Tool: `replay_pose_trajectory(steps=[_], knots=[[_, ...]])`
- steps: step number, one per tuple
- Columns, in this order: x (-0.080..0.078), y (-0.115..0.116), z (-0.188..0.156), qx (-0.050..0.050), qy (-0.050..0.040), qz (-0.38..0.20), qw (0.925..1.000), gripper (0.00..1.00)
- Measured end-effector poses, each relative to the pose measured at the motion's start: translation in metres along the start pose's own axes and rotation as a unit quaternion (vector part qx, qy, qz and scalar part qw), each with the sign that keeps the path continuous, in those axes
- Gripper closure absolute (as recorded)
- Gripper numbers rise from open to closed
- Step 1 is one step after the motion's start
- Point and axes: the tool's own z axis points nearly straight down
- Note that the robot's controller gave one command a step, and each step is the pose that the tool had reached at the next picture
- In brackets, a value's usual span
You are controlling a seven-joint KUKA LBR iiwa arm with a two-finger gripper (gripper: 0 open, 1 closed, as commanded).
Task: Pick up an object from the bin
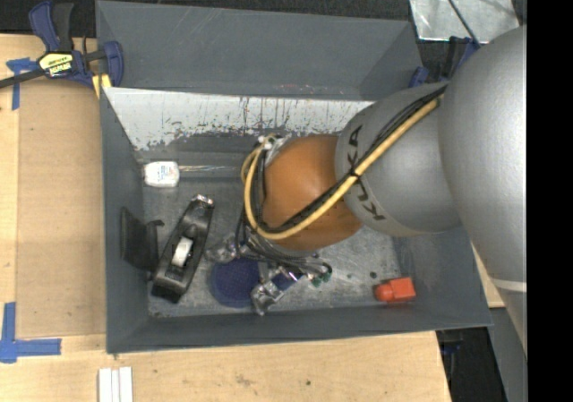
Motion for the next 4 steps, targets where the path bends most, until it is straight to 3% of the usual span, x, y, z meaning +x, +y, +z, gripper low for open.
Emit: replay_pose_trajectory(steps=[1, 2, 3, 4], knots=[[-0.001, 0.001, -0.001, 0.0, -0.0019, 0.001, 1.0, 1.0], [-0.003, 0.0, -0.024, -0.002, 0.0045, 0.001, 1.0, 1.0], [-0.005, -0.001, -0.058, -0.002, 0.0045, 0.002, 1.0, 1.0], [-0.007, -0.002, -0.122, -0.001, 0.0027, 0.003, 1.0, 1.0]])
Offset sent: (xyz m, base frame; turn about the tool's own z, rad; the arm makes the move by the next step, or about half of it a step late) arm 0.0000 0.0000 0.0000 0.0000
